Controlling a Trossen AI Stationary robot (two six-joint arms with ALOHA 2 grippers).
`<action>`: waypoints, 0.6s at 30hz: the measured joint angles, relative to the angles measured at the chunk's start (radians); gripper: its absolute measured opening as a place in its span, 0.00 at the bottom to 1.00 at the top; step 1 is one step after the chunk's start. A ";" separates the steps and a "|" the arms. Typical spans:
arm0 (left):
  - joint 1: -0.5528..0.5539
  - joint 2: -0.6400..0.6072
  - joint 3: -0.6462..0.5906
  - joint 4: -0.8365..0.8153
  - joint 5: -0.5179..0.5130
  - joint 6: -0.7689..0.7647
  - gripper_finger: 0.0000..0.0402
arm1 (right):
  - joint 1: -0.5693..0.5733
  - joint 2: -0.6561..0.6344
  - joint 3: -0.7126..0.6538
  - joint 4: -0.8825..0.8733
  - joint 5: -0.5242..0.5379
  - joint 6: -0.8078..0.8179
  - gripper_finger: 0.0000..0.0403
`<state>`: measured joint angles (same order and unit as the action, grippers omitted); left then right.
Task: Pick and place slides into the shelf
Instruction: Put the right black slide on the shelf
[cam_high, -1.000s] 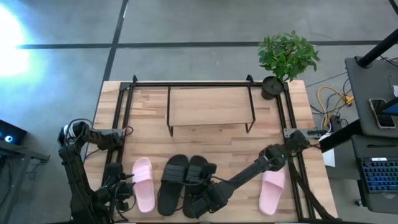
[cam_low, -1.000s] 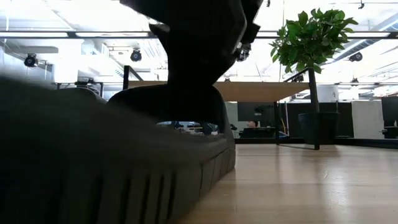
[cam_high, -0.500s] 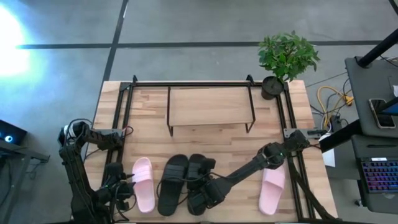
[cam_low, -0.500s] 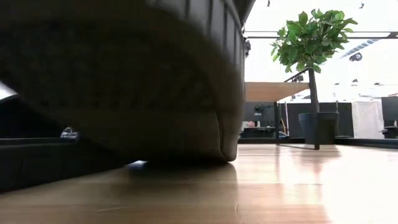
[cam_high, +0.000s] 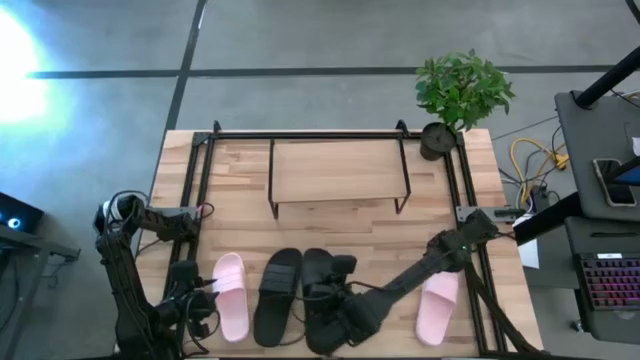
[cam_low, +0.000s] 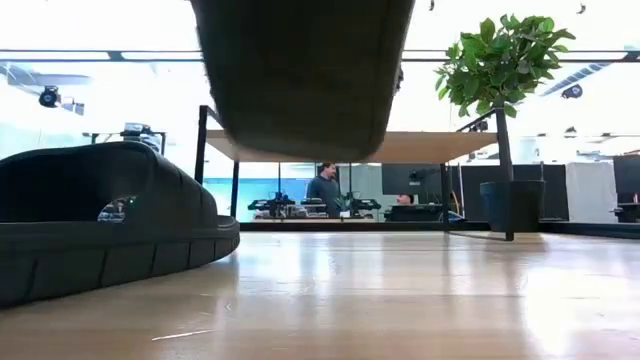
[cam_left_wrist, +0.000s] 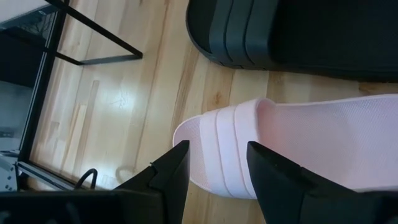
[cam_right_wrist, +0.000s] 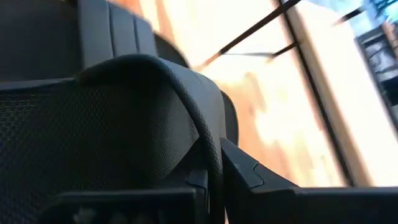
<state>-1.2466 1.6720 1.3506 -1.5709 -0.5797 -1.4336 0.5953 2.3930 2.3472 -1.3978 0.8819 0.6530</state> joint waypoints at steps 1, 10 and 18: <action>0.003 0.000 0.000 0.000 0.000 0.000 0.36 | 0.008 -0.010 0.005 -0.015 0.013 0.000 0.03; 0.010 -0.002 -0.001 -0.001 -0.001 0.000 0.36 | 0.017 -0.124 0.008 -0.174 0.267 -0.027 0.03; 0.028 -0.003 -0.001 0.000 -0.006 -0.048 0.36 | -0.118 -0.198 0.001 -0.174 0.293 -0.314 0.03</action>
<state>-1.2189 1.6686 1.3499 -1.5709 -0.5860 -1.4816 0.4772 2.1948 2.3480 -1.5718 1.1748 0.3394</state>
